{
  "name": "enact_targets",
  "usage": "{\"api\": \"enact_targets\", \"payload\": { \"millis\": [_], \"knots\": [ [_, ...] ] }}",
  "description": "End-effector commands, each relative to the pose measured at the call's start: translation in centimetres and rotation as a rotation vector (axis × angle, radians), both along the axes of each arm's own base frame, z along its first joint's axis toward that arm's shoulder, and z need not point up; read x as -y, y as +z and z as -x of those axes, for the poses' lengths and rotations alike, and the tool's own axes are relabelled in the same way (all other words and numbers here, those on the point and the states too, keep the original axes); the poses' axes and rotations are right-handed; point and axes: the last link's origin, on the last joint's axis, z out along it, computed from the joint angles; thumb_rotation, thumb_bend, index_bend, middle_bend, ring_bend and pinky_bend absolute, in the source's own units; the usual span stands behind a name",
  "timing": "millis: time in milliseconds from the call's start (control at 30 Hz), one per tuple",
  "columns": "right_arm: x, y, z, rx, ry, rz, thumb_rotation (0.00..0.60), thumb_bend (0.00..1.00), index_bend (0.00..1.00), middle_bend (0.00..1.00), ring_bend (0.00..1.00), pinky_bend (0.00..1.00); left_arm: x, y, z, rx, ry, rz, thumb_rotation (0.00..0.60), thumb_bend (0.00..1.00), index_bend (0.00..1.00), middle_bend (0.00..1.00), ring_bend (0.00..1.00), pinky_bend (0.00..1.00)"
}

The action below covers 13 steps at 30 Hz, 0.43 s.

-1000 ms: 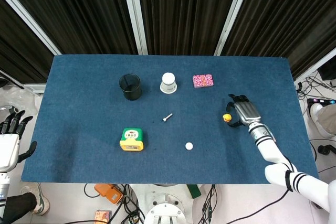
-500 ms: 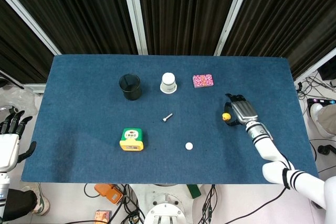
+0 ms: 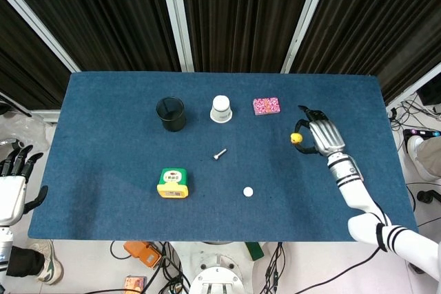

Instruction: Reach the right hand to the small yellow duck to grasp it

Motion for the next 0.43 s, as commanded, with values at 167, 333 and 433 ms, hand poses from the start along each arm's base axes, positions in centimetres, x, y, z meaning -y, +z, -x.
{"api": "enact_targets", "payload": {
  "millis": [167, 333, 433],
  "knots": [
    [0.8, 3.2, -3.8, 0.066, 0.106, 0.060, 0.600, 0.57, 0.68, 0.15, 0.21, 0.18, 0.0, -0.1, 0.0, -0.003, -0.002, 0.002, 0.600, 0.29, 0.17, 0.06, 0.05, 0.17],
    [1.6, 4.0, -6.2, 0.051, 0.136, 0.043, 0.600, 0.57, 0.68, 0.15, 0.21, 0.18, 0.0, 0.0, 0.0, 0.000, 0.002, 0.000, 0.600, 0.29, 0.17, 0.06, 0.05, 0.17],
    [1.8, 4.0, -7.0, 0.041, 0.141, 0.032, 0.600, 0.57, 0.68, 0.15, 0.21, 0.18, 0.0, 0.1, 0.0, 0.001, 0.000, -0.002, 0.600, 0.29, 0.17, 0.05, 0.05, 0.17]
  ]
}}
